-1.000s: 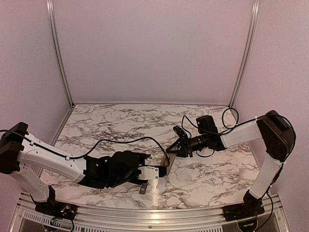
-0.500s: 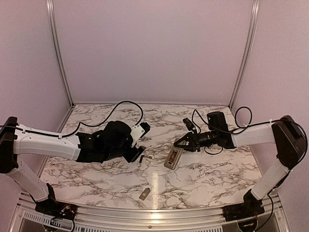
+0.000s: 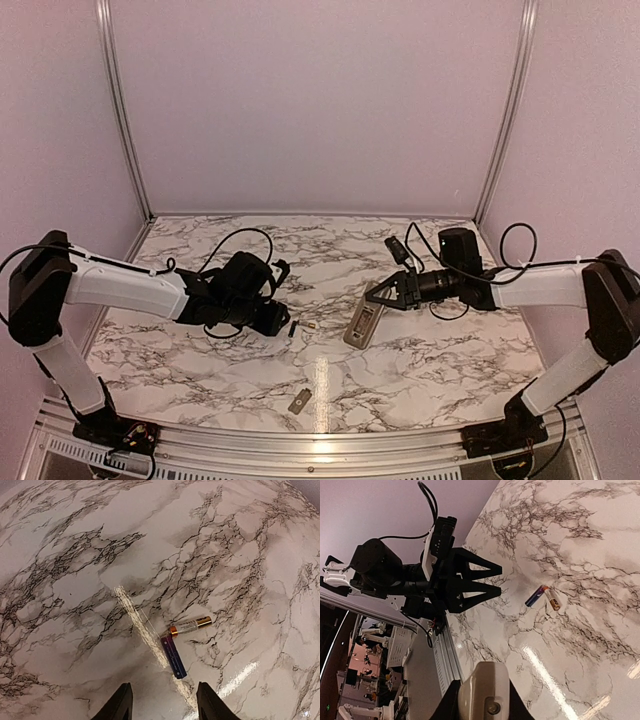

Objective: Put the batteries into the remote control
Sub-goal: Pick up the battery from the center of the board.

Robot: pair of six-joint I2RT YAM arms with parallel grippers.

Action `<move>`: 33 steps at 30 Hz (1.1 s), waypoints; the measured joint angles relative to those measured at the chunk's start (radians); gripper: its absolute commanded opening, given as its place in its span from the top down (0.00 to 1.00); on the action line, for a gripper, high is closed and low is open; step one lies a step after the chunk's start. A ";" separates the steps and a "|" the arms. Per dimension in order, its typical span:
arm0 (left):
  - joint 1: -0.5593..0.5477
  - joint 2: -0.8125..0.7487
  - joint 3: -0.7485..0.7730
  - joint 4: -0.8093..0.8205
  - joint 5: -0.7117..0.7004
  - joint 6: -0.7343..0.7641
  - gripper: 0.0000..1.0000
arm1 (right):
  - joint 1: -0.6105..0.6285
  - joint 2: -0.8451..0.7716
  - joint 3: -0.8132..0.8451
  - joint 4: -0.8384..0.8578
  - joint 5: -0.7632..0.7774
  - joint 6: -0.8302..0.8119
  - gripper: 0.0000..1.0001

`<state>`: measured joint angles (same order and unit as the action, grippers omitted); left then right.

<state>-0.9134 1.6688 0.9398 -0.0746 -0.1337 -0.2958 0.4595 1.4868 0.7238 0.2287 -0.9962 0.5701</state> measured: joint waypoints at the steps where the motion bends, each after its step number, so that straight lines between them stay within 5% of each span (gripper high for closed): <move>1: 0.002 0.013 0.002 -0.005 0.008 -0.010 0.54 | 0.000 -0.005 -0.003 -0.001 0.000 -0.005 1.00; 33: 0.002 0.282 0.237 -0.176 0.008 -0.033 0.75 | 0.000 0.006 -0.009 -0.057 0.015 -0.029 1.00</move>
<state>-0.9112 1.9507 1.1767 -0.2508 -0.1257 -0.3290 0.4595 1.4929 0.7151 0.1719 -0.9813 0.5407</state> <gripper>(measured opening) 0.285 0.209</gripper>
